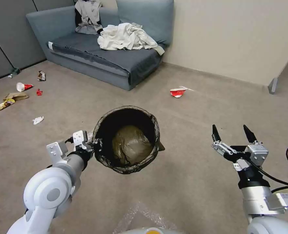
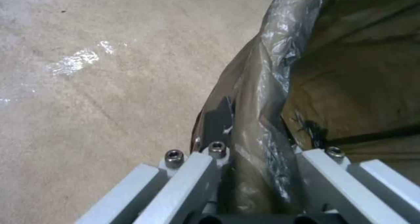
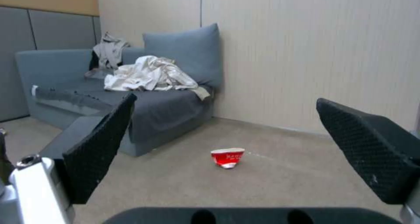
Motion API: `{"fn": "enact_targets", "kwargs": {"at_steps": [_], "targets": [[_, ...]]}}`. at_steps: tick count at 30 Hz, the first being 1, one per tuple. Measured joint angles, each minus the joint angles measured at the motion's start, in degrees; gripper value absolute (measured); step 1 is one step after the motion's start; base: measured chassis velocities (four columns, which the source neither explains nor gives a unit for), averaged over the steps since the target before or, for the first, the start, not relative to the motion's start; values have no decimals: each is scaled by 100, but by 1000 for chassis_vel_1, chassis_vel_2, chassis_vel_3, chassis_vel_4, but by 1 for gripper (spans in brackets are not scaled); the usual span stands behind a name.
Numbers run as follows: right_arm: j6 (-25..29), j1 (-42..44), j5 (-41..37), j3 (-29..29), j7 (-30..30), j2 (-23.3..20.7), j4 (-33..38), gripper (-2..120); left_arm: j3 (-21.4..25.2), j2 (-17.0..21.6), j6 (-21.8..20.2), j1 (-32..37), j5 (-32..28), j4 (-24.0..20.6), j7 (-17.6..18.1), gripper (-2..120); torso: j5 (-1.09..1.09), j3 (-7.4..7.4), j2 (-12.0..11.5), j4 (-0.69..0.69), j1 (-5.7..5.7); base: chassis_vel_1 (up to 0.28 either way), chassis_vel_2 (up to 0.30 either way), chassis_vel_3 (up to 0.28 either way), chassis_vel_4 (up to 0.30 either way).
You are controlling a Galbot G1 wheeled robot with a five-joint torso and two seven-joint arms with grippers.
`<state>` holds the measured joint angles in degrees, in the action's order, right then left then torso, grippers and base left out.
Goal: Pick up the trash can from the floor.
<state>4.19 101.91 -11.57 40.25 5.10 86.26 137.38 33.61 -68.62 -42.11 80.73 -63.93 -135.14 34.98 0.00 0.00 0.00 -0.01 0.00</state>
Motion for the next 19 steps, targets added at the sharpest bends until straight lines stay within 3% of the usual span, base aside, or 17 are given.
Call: {"fn": "enact_targets", "kwargs": {"at_steps": [19], "targets": [[-4,37,22,8,0,22,53,100,14,-10,2,48,-7,0,-17,2,0,0,0,0,0,0,0,0,0]]}}
